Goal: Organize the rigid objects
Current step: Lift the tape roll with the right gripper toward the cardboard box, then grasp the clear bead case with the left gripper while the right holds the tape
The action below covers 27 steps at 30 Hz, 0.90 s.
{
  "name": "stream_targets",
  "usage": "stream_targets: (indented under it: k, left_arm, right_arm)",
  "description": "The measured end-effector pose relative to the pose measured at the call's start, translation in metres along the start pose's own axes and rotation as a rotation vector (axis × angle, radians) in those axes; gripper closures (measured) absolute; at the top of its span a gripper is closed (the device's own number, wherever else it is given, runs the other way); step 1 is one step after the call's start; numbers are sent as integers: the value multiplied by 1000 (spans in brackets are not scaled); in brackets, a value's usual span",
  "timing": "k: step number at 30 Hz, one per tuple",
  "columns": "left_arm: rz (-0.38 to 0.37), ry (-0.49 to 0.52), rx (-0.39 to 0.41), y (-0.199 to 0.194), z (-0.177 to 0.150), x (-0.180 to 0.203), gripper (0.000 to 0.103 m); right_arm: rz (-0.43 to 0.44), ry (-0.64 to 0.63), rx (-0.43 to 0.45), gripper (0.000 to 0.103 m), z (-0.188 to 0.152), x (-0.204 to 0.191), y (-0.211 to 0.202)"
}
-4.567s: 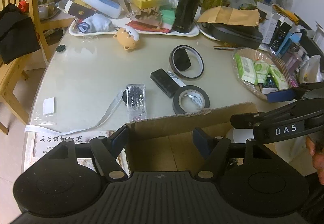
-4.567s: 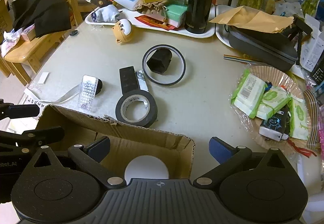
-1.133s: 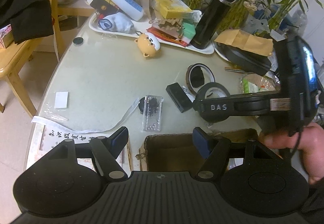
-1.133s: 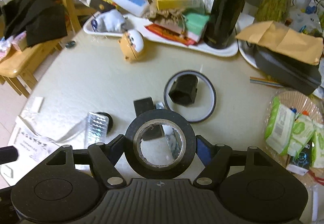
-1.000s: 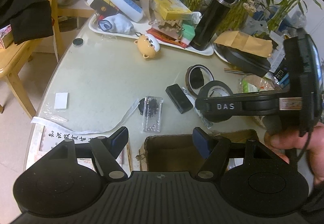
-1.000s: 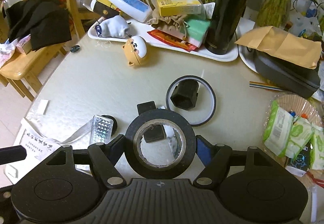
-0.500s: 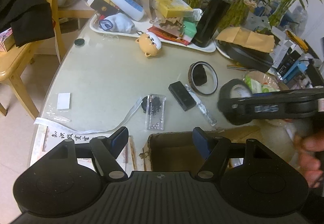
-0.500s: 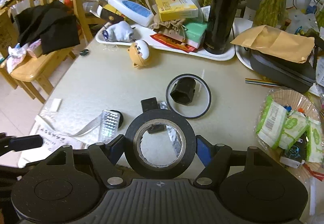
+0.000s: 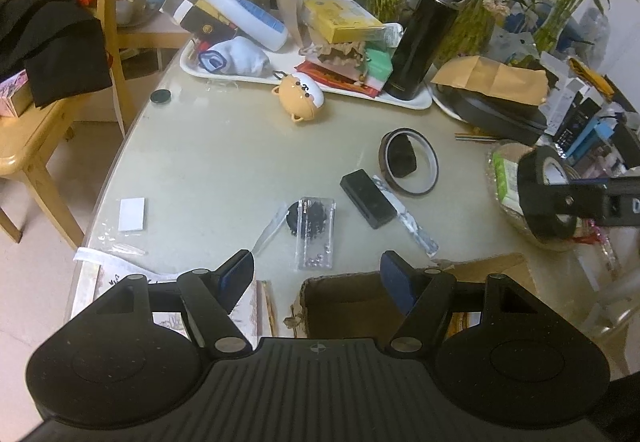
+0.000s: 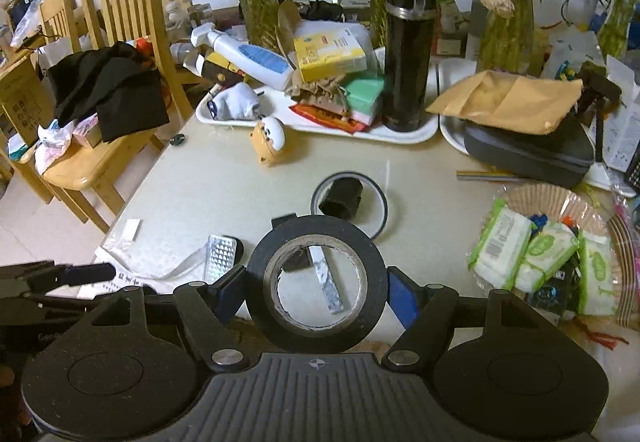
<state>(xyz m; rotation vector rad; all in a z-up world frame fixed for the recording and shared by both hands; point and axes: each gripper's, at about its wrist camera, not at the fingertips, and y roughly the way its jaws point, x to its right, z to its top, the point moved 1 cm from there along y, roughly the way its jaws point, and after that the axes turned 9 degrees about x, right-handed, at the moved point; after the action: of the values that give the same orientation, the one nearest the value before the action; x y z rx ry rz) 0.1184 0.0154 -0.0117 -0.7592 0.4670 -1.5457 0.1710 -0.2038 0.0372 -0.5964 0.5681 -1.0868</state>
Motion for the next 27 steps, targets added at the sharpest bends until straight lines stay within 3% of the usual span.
stream_targets:
  k: [11, 27]
  left_arm:
    - [46, 71, -2, 15, 0, 5, 34]
    - [63, 89, -118, 71, 7, 13, 34]
  right_arm:
    - [42, -14, -37, 27, -17, -2, -8]
    - [75, -39, -88, 27, -25, -7, 4]
